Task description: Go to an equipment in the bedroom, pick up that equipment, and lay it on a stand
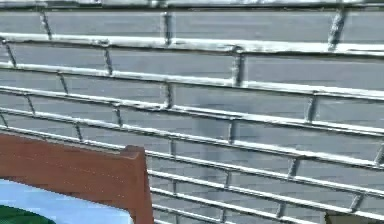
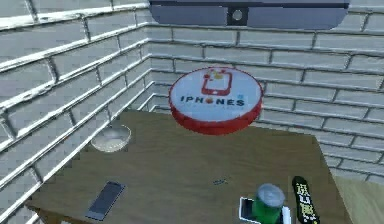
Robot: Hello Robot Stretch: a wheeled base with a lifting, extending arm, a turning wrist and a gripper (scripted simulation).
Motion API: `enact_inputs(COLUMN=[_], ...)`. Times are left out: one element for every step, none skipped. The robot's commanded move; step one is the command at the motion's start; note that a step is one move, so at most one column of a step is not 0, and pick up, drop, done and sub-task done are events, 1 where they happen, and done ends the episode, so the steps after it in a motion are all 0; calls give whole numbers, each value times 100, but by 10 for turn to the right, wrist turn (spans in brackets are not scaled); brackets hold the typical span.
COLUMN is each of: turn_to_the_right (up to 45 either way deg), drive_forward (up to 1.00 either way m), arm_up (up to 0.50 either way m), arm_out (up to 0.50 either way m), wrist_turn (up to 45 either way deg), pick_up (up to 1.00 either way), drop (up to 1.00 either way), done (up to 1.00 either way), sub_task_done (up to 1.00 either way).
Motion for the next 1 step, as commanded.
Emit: enact_inputs(turn_to_the_right=[240], drive_forward=[0], arm_up=[0], arm_out=[0], wrist_turn=[0], pick_up=[0], drop=[0], done=[0], sub_task_done=[0])
